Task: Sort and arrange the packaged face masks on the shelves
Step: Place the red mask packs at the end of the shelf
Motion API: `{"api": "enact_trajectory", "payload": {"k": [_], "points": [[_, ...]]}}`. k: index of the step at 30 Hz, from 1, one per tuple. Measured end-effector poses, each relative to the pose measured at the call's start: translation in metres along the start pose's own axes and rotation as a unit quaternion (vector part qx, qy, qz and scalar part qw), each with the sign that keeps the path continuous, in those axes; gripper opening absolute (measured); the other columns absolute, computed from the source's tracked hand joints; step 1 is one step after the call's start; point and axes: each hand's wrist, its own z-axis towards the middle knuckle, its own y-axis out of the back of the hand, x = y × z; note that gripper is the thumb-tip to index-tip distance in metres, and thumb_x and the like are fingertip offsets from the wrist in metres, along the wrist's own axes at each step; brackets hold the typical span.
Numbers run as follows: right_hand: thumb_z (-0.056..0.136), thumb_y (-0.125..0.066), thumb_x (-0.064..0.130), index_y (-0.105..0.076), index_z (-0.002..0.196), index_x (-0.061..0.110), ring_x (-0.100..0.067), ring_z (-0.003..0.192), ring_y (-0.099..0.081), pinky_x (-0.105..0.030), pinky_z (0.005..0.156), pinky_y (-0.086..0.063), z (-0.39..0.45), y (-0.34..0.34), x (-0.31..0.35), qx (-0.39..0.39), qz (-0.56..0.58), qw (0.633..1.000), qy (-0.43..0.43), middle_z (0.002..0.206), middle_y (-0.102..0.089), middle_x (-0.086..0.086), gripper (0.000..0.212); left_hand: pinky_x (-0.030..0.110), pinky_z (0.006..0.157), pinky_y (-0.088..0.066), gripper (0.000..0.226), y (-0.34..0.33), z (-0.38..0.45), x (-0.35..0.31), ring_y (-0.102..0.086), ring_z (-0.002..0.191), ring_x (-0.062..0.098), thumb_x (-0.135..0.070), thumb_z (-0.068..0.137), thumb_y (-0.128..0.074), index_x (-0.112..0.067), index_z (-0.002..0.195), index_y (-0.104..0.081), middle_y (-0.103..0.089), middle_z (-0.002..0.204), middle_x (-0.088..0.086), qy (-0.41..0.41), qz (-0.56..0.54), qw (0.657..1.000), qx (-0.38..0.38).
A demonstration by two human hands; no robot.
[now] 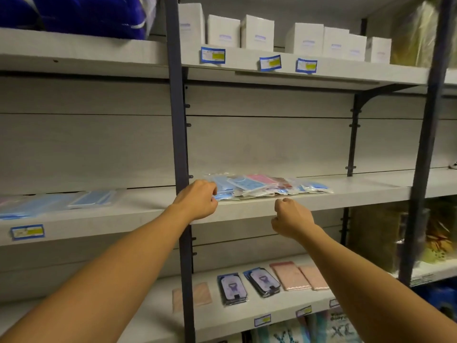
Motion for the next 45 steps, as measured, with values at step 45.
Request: {"api": "enact_trajectory", "payload": {"k": [45], "points": [[0.088,-0.054,0.020,-0.057,0.118,0.011,-0.031,0.098,-0.059,-0.034,0.077,-0.048,0.278,-0.039,-0.173,-0.049,0.002,0.999,0.011,0.116,-0.060,-0.010,0.031,0.041,0.081,-0.058,0.021,-0.101,0.256,-0.022,-0.064,0.091,0.031,-0.032,0.089,-0.053,-0.020,0.094,-0.070,-0.069,0.105,0.008,0.107,0.094,0.989,0.051]]}}
